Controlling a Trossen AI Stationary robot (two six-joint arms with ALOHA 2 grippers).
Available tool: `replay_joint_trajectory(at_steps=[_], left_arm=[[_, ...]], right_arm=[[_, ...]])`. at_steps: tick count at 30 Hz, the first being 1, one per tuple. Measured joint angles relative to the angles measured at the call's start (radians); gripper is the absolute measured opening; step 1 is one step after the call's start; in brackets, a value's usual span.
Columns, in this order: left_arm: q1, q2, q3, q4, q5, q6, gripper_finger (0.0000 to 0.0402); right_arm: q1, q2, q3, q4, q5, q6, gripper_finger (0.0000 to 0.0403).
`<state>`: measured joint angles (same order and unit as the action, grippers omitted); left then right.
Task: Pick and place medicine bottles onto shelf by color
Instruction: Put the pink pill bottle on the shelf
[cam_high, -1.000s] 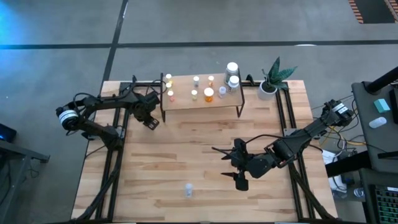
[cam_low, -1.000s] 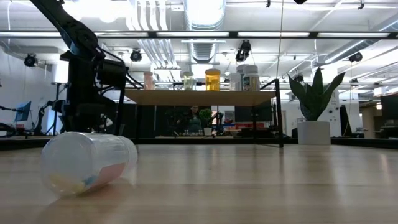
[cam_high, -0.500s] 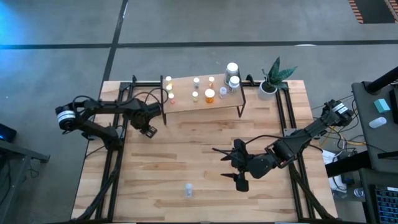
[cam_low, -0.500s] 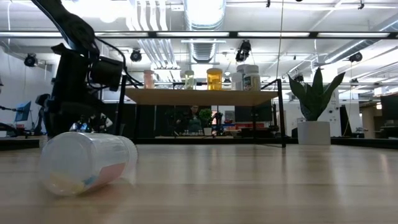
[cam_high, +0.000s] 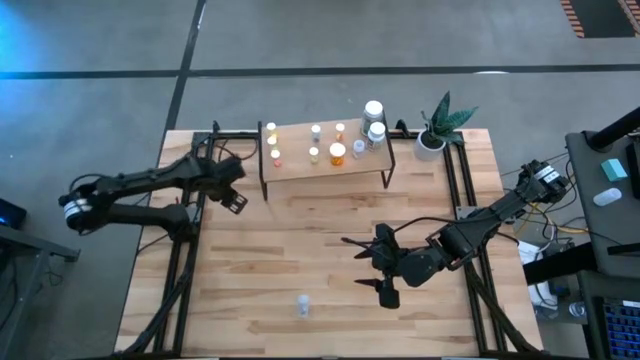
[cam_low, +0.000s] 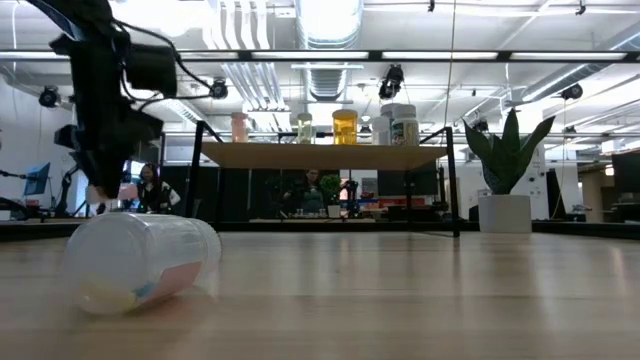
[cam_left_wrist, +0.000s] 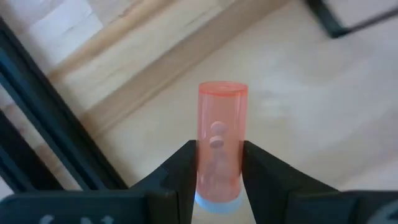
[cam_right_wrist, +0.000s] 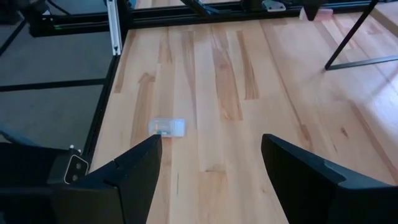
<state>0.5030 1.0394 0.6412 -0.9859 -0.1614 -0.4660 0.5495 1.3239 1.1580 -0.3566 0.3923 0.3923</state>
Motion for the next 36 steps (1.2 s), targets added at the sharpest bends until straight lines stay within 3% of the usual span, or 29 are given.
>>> replay_joint_trajectory(at_steps=[5,12,21,25,36], left_arm=[[-0.008,-0.131,0.000,-0.046,0.106,0.027,0.0099],[-0.058,-0.293,-0.001,-0.084,0.161,0.025,0.0099],[-0.165,-0.375,0.019,-0.038,0.264,0.001,0.0099],[-0.245,-0.367,0.059,0.050,0.373,0.000,0.0099],[-0.528,-0.266,0.126,0.496,0.383,-0.001,0.0099]], right_arm=[[0.000,0.006,0.000,0.004,0.000,0.000,0.0265],[0.000,0.030,0.000,0.008,0.000,-0.023,0.0265],[0.000,0.061,0.000,0.103,0.006,-0.128,0.0265],[0.000,0.062,0.000,0.106,0.034,-0.135,0.0265],[0.007,0.066,0.000,0.107,0.093,-0.160,0.0265]])
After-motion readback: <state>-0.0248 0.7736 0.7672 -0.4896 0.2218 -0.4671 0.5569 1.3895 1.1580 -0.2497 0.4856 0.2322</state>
